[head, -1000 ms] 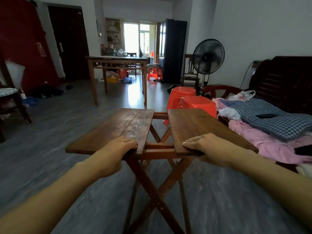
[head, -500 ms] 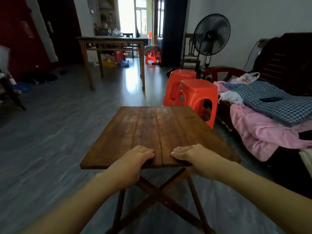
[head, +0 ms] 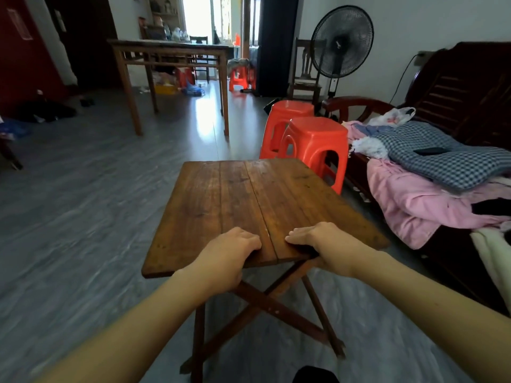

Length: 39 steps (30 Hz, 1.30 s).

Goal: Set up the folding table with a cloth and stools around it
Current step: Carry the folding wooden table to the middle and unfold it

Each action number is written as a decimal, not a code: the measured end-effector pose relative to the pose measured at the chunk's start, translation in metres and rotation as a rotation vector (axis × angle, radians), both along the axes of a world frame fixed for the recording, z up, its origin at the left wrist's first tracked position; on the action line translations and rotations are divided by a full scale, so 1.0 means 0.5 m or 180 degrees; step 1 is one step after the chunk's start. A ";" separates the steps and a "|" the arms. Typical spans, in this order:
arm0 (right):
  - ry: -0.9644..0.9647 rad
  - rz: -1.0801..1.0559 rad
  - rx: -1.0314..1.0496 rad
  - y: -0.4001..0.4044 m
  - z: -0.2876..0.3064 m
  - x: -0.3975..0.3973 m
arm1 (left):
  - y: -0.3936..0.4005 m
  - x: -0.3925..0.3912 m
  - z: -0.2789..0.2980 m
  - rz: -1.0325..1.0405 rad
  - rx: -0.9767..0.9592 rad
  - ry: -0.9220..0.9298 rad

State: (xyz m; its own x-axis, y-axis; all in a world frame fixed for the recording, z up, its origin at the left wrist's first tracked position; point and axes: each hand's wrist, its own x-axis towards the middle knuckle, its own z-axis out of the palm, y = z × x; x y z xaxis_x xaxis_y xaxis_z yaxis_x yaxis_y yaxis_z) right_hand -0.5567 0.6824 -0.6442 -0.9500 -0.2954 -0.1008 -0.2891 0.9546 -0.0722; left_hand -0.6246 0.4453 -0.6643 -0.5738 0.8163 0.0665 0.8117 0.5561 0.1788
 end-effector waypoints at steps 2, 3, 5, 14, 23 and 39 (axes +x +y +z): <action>0.0062 0.0050 0.0099 -0.003 -0.011 0.018 | -0.001 0.022 -0.017 -0.0040 -0.0137 0.0090; 0.0110 0.0106 0.0213 -0.007 -0.021 0.028 | -0.002 0.034 -0.029 -0.0096 -0.0178 0.0158; 0.0091 0.0166 0.0546 -0.017 -0.053 0.050 | -0.007 0.060 -0.059 -0.0320 -0.0224 0.0311; -0.0320 -0.0339 -0.0236 -0.044 -0.087 0.069 | -0.016 0.082 -0.084 -0.0604 -0.0301 0.0181; -0.0363 -0.1194 -0.0408 -0.135 -0.110 -0.061 | -0.060 -0.102 -0.046 0.0851 -0.0712 0.0037; -0.1479 -0.2206 -0.0278 -0.193 -0.057 -0.247 | -0.061 -0.344 -0.010 0.1079 -0.1696 -0.1358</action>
